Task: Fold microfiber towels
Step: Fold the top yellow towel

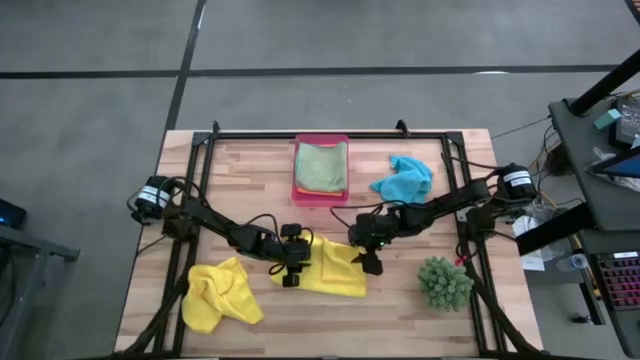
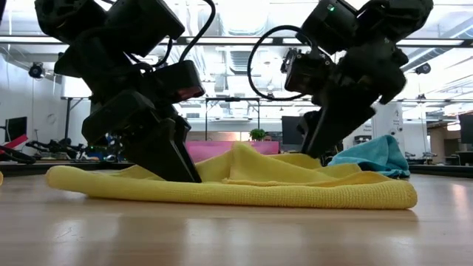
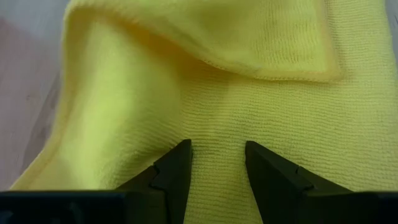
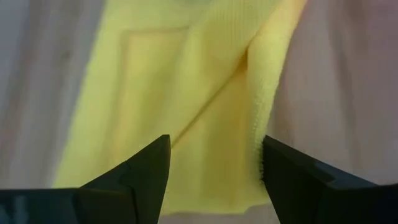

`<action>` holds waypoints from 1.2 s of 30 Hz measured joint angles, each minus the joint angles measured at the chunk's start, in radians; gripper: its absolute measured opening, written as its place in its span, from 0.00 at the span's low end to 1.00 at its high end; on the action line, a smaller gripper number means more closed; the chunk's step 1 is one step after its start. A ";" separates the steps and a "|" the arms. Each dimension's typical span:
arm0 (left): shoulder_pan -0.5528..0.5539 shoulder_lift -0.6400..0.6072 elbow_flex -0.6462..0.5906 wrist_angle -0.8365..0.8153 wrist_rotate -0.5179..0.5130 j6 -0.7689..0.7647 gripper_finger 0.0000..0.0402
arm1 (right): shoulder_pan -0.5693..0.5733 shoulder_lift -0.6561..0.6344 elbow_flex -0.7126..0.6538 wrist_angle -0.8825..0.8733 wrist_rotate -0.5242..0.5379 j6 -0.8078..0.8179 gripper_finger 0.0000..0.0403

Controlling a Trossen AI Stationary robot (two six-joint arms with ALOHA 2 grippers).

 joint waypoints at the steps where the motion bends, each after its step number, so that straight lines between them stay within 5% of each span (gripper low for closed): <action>1: 0.000 0.000 0.000 0.000 0.000 0.000 0.34 | 0.000 0.000 0.000 0.006 0.043 0.002 0.56; 7: 0.000 -0.003 0.004 0.001 0.001 0.000 0.34 | 0.000 -0.002 0.014 0.005 0.357 0.002 0.56; 19: -0.001 -0.168 -0.003 -0.087 0.006 -0.003 0.34 | 0.005 -0.011 0.051 -0.212 0.329 -0.022 0.56; 28: 0.001 -0.097 -0.003 -0.086 -0.016 -0.027 0.34 | -0.001 0.023 0.015 -0.123 0.244 0.014 0.56; 36: 0.001 -0.035 -0.001 -0.079 -0.018 -0.029 0.34 | 0.012 0.041 -0.010 0.046 0.027 0.030 0.56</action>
